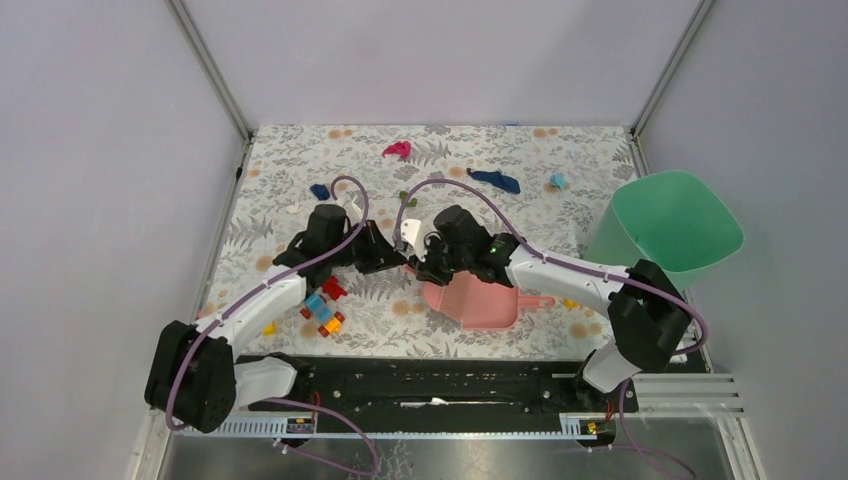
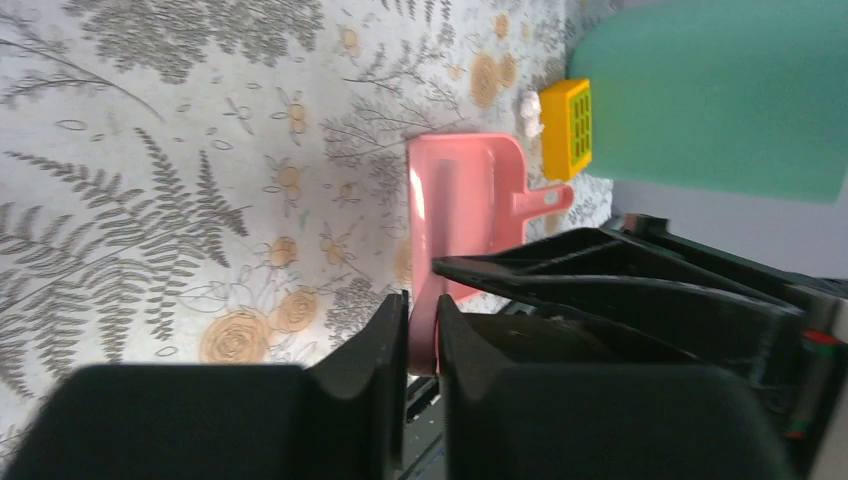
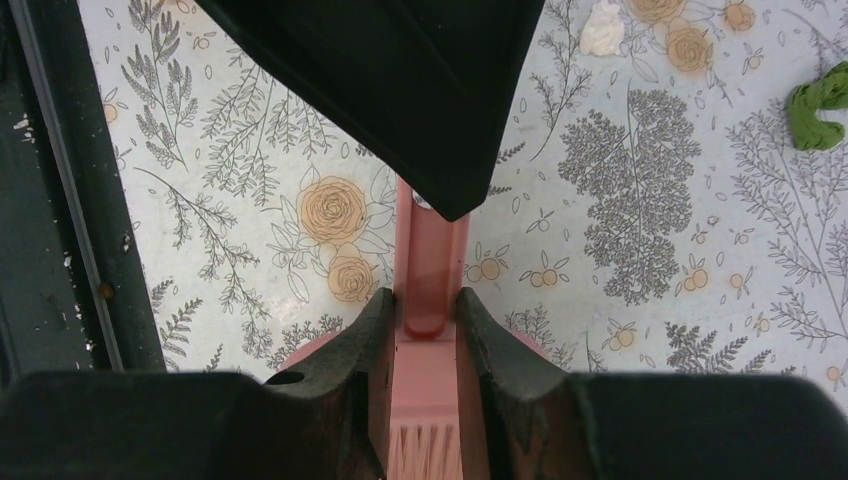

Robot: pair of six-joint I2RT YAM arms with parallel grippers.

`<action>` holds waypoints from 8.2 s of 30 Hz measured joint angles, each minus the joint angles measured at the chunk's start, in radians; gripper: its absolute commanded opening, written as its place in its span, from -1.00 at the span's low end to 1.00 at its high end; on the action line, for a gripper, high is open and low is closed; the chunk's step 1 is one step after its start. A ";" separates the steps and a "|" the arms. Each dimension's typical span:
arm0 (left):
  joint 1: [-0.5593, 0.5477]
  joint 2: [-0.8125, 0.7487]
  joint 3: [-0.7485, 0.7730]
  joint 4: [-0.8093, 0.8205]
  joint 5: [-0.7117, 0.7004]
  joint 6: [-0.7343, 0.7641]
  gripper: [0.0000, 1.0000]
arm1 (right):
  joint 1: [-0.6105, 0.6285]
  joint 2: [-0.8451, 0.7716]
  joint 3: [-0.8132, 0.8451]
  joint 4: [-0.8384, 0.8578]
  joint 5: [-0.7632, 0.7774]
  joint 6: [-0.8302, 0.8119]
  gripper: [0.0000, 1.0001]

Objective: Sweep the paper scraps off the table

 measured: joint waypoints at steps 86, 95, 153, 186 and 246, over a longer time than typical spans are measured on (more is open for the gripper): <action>-0.213 -0.230 -0.090 0.126 0.181 0.449 -0.10 | -0.330 0.221 0.377 -1.110 -0.716 -0.640 -1.00; -0.213 -0.097 -0.061 0.090 0.301 0.452 -0.12 | -0.330 0.236 0.379 -1.131 -0.742 -0.646 -1.00; -0.220 -0.093 0.259 -0.312 -0.123 0.392 -1.00 | -0.367 -0.209 0.042 -0.695 -0.065 -0.405 0.56; -0.220 0.063 0.513 -0.576 -0.330 0.352 -1.00 | -0.391 -0.307 -0.409 -0.563 0.123 -0.620 -0.05; -0.281 0.408 0.658 -1.055 -0.950 0.427 -1.00 | -0.143 0.014 -0.117 -0.489 0.129 -0.276 0.31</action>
